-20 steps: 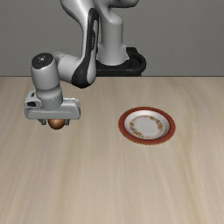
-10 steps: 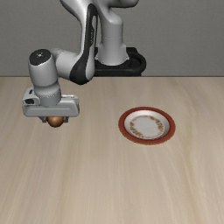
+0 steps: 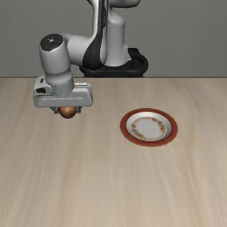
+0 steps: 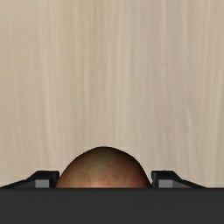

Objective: Pick the apple on the table and place it on the plate

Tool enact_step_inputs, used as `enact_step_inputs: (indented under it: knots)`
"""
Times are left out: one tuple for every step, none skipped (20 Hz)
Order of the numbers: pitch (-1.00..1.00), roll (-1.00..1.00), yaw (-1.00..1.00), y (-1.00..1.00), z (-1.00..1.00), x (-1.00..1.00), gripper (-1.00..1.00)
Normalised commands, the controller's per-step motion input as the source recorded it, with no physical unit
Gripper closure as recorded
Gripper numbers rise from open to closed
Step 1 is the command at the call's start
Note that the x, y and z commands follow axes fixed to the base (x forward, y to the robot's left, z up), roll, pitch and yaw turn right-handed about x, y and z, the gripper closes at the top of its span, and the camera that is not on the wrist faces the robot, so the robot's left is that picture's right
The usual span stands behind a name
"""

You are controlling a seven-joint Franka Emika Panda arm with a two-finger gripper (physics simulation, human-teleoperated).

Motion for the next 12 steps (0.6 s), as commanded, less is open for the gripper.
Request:
enact_step_inputs:
  knots:
    - [0.00,0.00,0.00,1.00,0.00,0.00,1.00]
    - [0.00,0.00,0.00,1.00,0.00,0.00,1.00]
    - [0.00,0.00,0.00,1.00,0.00,0.00,1.00]
    - [0.00,0.00,0.00,1.00,0.00,0.00,1.00]
    - [0.00,0.00,0.00,1.00,0.00,0.00,1.00]
    - [0.00,0.00,0.00,1.00,0.00,0.00,1.00]
    - [0.00,0.00,0.00,1.00,0.00,0.00,1.00]
    - [0.00,0.00,0.00,1.00,0.00,0.00,1.00]
    - [0.00,0.00,0.00,1.00,0.00,0.00,1.00]
    - [0.00,0.00,0.00,1.00,0.00,0.00,1.00]
    - [0.00,0.00,0.00,1.00,0.00,0.00,1.00]
    - [0.00,0.00,0.00,1.00,0.00,0.00,1.00]
